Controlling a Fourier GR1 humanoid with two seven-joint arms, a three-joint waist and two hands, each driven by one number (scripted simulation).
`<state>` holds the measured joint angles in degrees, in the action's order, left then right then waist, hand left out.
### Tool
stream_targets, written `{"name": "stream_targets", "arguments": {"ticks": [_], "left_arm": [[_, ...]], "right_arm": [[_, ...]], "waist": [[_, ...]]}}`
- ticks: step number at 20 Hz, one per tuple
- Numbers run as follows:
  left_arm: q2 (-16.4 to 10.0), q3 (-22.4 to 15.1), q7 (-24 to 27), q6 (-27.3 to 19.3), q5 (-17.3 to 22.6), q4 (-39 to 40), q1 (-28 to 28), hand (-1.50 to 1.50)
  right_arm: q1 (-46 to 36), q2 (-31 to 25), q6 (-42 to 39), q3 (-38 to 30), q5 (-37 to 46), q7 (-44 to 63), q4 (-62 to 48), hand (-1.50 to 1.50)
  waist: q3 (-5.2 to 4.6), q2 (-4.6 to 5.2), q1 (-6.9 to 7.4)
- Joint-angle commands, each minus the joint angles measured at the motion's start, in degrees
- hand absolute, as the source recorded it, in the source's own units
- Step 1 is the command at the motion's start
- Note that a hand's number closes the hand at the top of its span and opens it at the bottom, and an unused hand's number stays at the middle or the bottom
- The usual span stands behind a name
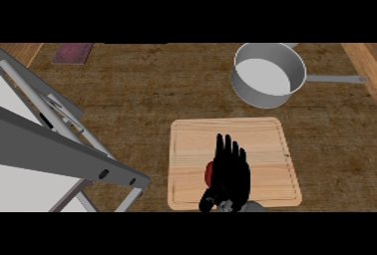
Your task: Pick the tomato from the cutting board and place it in the pot
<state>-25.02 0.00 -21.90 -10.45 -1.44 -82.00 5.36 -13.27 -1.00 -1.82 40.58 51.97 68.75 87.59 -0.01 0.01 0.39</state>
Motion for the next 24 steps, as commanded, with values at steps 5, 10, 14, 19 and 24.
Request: {"name": "stream_targets", "arguments": {"ticks": [5, 10, 14, 19, 24], "left_arm": [[2.2, -0.9, -0.4, -1.8, -3.1, -2.1, -0.9, 0.00], [0.7, 1.7, -0.3, 1.0, -1.5, -1.3, -0.2, 0.00], [2.8, 1.2, -0.4, -0.2, -3.1, -0.3, 0.1, 0.00], [2.6, 1.3, -3.9, 2.2, -2.8, -4.4, -0.6, 0.00], [3.6, 2.7, -1.6, 2.3, -3.6, -3.6, -1.6, 0.00]], "right_arm": [[-1.3, 1.0, 3.3, 0.1, -2.3, 10.0, -3.0, -1.50], [1.5, 1.0, 4.2, -1.0, -1.0, 6.2, -4.0, -1.50], [1.0, 1.0, 6.4, -1.4, -2.2, 4.6, -7.9, -1.50], [-4.1, 1.0, 10.7, 0.8, -5.9, 4.3, -11.6, 1.50], [-2.6, 1.0, 10.1, 0.6, 3.7, 0.7, -13.5, 1.50]], "waist": [[0.02, -0.05, -0.06], [0.01, -0.06, -0.44], [0.02, -0.01, -0.31], [0.04, -0.02, 0.10], [0.02, -0.07, -0.05]]}}
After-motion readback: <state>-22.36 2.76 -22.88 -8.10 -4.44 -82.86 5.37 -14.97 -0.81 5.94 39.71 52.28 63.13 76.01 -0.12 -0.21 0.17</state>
